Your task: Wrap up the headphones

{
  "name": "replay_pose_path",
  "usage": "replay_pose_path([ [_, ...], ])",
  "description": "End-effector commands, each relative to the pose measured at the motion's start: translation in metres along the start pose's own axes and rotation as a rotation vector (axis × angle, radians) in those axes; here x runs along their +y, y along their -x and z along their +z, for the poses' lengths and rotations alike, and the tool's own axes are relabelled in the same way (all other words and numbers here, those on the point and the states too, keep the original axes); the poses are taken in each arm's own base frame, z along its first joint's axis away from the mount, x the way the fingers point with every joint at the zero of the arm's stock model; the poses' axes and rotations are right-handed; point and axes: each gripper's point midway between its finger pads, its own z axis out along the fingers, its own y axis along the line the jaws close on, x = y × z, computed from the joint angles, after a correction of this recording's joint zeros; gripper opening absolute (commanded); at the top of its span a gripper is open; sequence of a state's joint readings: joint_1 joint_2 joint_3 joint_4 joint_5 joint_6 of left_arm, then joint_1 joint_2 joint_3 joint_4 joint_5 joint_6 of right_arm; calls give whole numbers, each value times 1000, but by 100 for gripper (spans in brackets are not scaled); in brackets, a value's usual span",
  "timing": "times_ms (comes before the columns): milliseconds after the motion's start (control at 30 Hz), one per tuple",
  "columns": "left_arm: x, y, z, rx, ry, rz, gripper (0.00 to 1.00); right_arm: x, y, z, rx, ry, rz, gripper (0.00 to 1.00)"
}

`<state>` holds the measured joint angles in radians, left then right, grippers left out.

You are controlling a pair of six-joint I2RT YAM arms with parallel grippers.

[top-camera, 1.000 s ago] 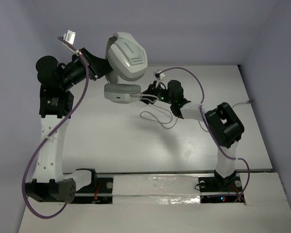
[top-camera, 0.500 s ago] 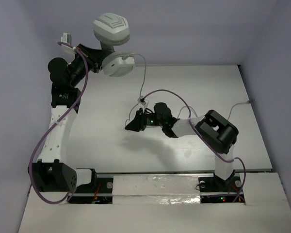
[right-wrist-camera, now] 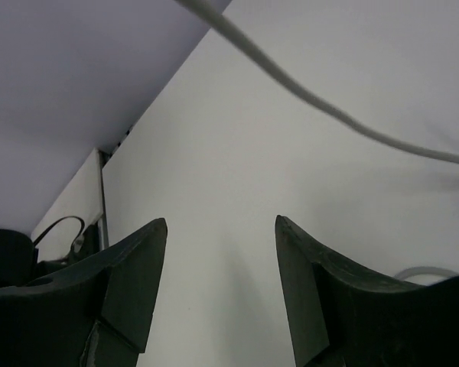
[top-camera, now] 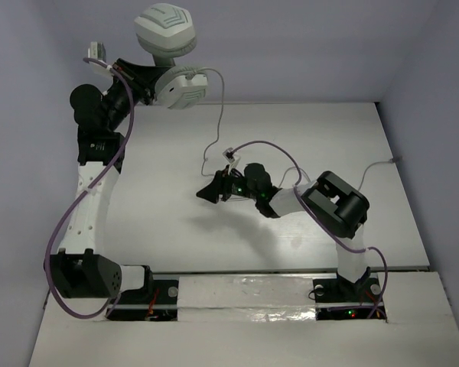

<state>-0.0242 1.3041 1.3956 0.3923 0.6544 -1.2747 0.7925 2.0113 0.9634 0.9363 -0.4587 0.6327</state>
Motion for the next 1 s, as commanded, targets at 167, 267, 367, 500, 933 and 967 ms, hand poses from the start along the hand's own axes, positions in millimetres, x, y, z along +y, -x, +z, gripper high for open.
replay_pose_path([
  [167, -94, -3, -32, -28, -191, 136, 0, 2, 64, 1, -199, -105, -108, 50],
  [267, -98, -1, -34, -41, -178, 166, 0, 1, 69, -15, -225, -165, -97, 35],
  [367, -96, 1, -31, -39, -167, 170, 0, 6, 69, -39, -264, -189, -97, 40],
  [500, -89, 1, -29, -39, -158, 167, 0, -1, 73, -62, -298, -277, -141, 60],
  [933, -106, -2, -31, -21, -163, 206, 0, 29, 57, -24, -134, -23, -305, 73],
  [967, -107, -1, -31, -20, -166, 209, 0, 33, 51, -26, -127, 6, -280, 71],
])
